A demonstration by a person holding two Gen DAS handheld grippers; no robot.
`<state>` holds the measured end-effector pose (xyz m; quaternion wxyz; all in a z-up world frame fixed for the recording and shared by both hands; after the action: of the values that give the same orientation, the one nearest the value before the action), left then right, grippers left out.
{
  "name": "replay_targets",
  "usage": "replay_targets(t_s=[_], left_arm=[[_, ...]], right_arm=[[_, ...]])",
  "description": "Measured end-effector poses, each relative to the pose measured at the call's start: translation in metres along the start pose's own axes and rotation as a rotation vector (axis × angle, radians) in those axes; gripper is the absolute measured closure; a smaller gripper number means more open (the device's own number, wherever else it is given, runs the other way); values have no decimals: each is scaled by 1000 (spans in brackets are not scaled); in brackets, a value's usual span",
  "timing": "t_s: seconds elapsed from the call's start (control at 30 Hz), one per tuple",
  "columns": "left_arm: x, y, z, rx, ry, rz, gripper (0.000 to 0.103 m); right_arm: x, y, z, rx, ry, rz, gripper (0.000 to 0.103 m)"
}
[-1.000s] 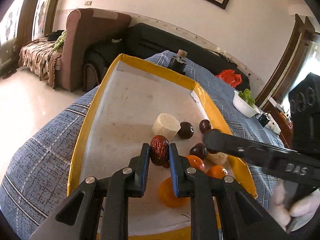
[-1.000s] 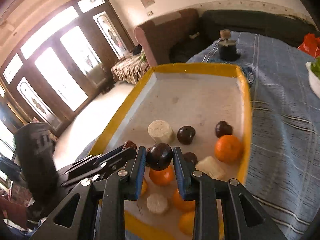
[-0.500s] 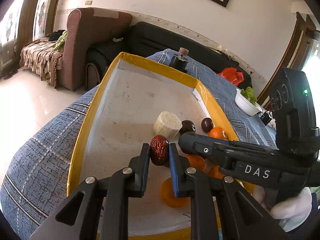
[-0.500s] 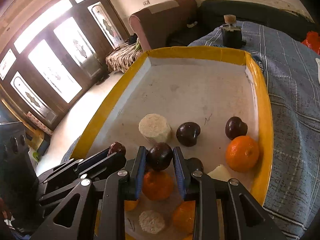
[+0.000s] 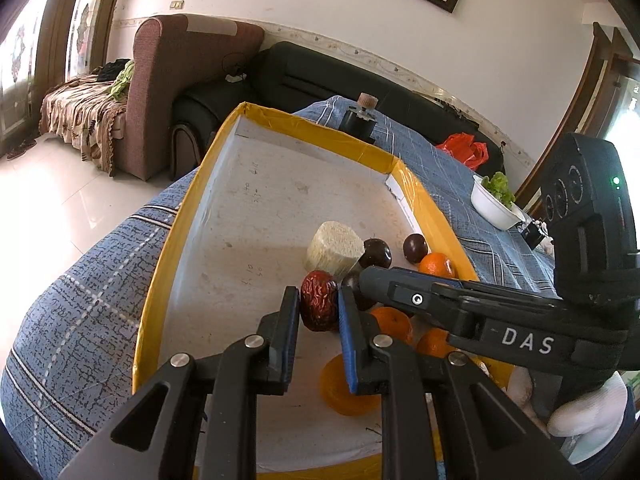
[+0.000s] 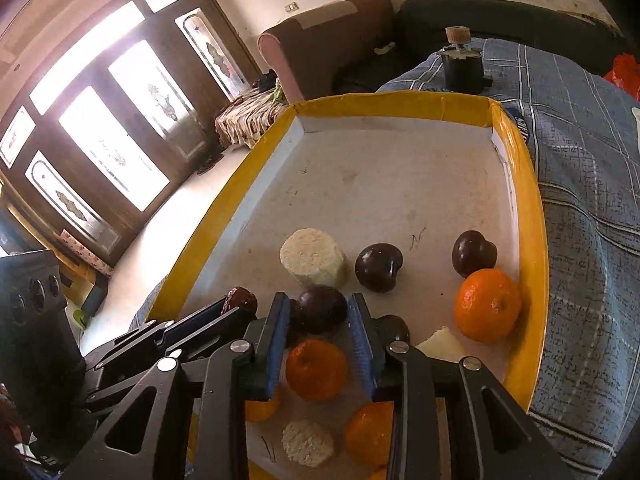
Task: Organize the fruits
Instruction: 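Open the left tool to drop the date while the right tool releases the dark fruit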
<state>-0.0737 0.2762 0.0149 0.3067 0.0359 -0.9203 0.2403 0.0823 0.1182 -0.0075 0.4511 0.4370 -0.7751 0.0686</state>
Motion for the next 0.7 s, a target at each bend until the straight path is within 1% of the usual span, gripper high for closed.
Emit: replay_targets(t_s=[0.17,0.4,0.47,0.53,0.7], left_arm=[[1,1,1,0,-1,1,83],[1,2,4,-1,0,-9,83],[1,3,5,-5,3,-16,82],[1,2,6,-11,4,-24,78],[2,-2,6,-23,9,-44,75]], right_arm=[[4,1,2,-2,-5,-10,64],[28,1,6,-9,-43,-31,64],[36,0,10,-6,-53,-38,64],[44,-1,14,-4,-63,-34,63],[59,-6,28,7,-77,-15,58]])
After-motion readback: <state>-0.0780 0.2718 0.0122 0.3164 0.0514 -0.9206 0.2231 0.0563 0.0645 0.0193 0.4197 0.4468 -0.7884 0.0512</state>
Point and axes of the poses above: each gripper's, at about its wrist camera, not at the fingertips, and x roughly against the way its jaws point, y to its left, z to its underside, the point moved 2 cm from there along -x, roughly the way its jaws point, and after that the axes turned 7 degrees about z, right-handed, at the moved point
